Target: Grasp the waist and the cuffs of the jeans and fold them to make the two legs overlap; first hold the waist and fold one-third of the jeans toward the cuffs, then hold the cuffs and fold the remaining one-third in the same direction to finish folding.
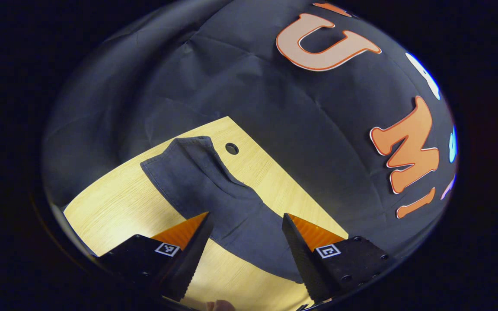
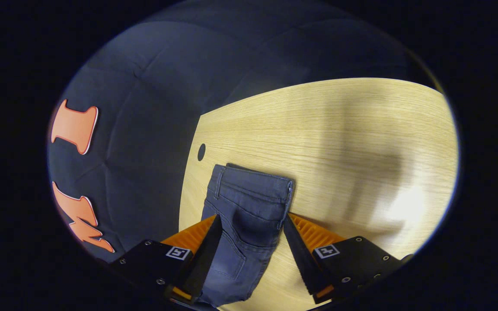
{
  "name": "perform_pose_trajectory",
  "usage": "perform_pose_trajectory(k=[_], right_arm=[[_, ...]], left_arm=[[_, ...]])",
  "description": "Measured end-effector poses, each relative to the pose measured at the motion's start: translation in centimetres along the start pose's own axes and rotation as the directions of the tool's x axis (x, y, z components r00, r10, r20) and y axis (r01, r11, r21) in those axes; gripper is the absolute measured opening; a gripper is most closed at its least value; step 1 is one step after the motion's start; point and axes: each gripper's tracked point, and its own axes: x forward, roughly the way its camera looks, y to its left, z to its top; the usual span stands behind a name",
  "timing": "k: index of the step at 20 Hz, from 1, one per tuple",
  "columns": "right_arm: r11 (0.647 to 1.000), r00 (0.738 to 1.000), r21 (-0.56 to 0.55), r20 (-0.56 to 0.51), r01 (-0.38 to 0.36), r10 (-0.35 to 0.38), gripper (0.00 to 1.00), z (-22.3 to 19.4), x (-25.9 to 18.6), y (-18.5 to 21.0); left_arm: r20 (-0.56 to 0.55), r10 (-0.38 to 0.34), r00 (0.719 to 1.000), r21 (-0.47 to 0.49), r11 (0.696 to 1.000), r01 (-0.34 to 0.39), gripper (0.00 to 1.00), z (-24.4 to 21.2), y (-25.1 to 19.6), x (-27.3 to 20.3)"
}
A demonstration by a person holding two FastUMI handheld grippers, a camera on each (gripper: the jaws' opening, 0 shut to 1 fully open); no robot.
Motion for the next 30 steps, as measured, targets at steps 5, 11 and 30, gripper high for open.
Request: perform_pose_trajectory(k=[5,11,30], right_arm=[[0.995,0.999,-0.094,0.039,0.016,-0.013,0.36,-0.1,0.5,-1.2],[0.993,0.997,-0.12,0.078,0.0,0.009,0.28,0.5,-1.7,1.9],[0.743,0.96,-0.632,-0.005,-0.219,0.279,0.27,-20.7,-9.9,26.6]], left_arm=[[0.004,-0.017,1.0,-0.057,0.998,0.018,0.98,-0.9,1.0,-0.5],[-0.008,-0.004,1.0,-0.059,0.998,0.003,0.98,0.2,2.6,-0.2],[0.015,-0.117,0.993,-0.149,0.982,0.118,0.98,9.9,10.3,-1.3]])
